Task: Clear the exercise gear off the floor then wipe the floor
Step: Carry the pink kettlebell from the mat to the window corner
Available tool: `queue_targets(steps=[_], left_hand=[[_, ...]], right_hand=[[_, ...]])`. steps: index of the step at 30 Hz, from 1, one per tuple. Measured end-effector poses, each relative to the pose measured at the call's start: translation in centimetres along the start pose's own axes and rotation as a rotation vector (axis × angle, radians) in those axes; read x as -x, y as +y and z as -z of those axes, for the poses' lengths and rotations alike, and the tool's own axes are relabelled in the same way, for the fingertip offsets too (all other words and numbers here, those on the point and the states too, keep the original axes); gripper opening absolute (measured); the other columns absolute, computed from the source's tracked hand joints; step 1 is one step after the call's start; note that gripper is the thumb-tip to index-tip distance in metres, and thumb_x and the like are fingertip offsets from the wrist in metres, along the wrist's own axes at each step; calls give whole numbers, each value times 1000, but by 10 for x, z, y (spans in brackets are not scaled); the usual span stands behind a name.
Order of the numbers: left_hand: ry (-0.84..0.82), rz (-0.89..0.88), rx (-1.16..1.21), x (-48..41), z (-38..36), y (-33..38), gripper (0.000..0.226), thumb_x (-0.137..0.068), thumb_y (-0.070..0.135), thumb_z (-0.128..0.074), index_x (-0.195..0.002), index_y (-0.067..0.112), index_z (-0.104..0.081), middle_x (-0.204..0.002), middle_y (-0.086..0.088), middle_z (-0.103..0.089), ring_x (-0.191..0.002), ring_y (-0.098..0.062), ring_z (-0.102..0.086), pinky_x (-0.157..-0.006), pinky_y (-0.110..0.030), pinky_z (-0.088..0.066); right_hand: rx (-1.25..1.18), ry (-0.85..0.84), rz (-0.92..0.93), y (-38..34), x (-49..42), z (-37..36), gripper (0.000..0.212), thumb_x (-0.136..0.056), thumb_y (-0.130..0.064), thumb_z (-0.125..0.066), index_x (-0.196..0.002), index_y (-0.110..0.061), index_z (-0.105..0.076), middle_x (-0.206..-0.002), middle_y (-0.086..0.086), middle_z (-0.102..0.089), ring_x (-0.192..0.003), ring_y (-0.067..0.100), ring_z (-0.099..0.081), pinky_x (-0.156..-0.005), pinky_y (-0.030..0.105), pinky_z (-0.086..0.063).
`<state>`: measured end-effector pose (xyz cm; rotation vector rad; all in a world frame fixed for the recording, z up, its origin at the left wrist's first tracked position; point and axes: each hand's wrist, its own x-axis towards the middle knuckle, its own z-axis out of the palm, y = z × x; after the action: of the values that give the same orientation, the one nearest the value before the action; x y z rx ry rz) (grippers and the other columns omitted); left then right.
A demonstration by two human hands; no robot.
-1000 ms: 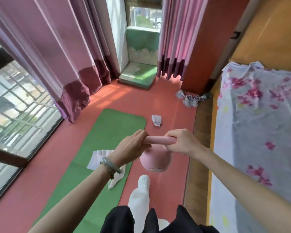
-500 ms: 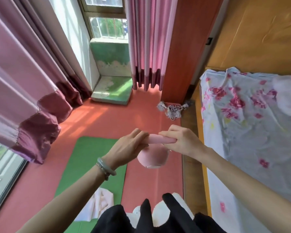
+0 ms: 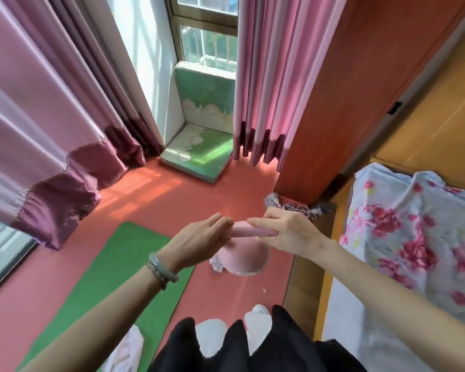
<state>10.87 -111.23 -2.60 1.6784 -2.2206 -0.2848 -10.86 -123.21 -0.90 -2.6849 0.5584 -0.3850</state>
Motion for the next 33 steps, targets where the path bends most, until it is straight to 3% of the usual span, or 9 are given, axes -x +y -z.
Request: queue_targets(steps=[7, 11, 15, 18, 22, 25, 30, 33], left_hand=[[78, 40, -9, -99, 13, -47, 24, -91, 26, -51, -109, 12, -43, -89, -5, -55, -54, -22, -50, -42, -35, -43], [95, 93, 10, -144, 13, -96, 29, -87, 24, -60, -109, 13, -44, -91, -5, -55, -57, -24, -52, -45, -35, -44], [108, 145, 30, -187, 14, -154, 30, -88, 36, -50, -111, 18, -43, -94, -3, -55, -61, -26, -53, -48, -35, -44], [106, 192, 50, -222, 22, -202, 29, -87, 33, -54, -111, 19, -44, -94, -3, -55, -64, -26, -55, -49, -33, -42], [113, 245, 69, -262, 44, -260, 29, -87, 31, -57, -110, 19, -45, -93, -4, -54, -68, -26, -55, -53, -32, -41], [133, 281, 56, -286, 57, -297, 32, -84, 22, -65, -109, 19, -45, -93, -5, -56, -71, -27, -57, -54, -33, -42], [153, 400, 113, -319, 77, -369, 32, -85, 32, -57, -113, 23, -44, -98, -5, -57, -79, -28, -60, -63, -36, -45], [144, 460, 165, -338, 83, -424, 34, -84, 40, -46, -114, 23, -45, -99, -4, -56, -82, -28, -60, -66, -40, -50]], right_hand=[[-32, 4, 102, 93, -86, 33, 38, -69, -20, -70, -107, -20, -71, -73, 3, -57, -54, 22, -59, -45, 34, -53], [-43, -28, 155, 140, -145, 32, 37, -69, -19, -71, -106, -19, -71, -71, 3, -57, -51, 21, -57, -47, 26, -51], [-57, -67, 200, 186, -213, 27, 26, -75, -23, -63, -98, -17, -72, -68, 4, -54, -50, 23, -53, -47, 29, -50], [-60, -67, 203, 217, -273, 24, 29, -76, -29, -57, -99, -21, -72, -68, 3, -55, -50, 22, -54, -47, 25, -47], [-66, -56, 191, 248, -345, 22, 31, -74, -28, -56, -101, -24, -71, -70, 4, -56, -53, 26, -57, -46, 34, -52], [-70, -81, 190, 267, -395, 20, 32, -74, -26, -58, -103, -25, -72, -71, 2, -57, -53, 25, -57, -46, 32, -51], [-77, -100, 222, 294, -488, 13, 35, -69, -17, -67, -102, -27, -70, -69, 2, -54, -50, 25, -53, -43, 31, -48], [-120, -130, 237, 315, -552, -2, 31, -71, -23, -62, -100, -30, -69, -67, 1, -53, -49, 24, -50, -43, 27, -45]])
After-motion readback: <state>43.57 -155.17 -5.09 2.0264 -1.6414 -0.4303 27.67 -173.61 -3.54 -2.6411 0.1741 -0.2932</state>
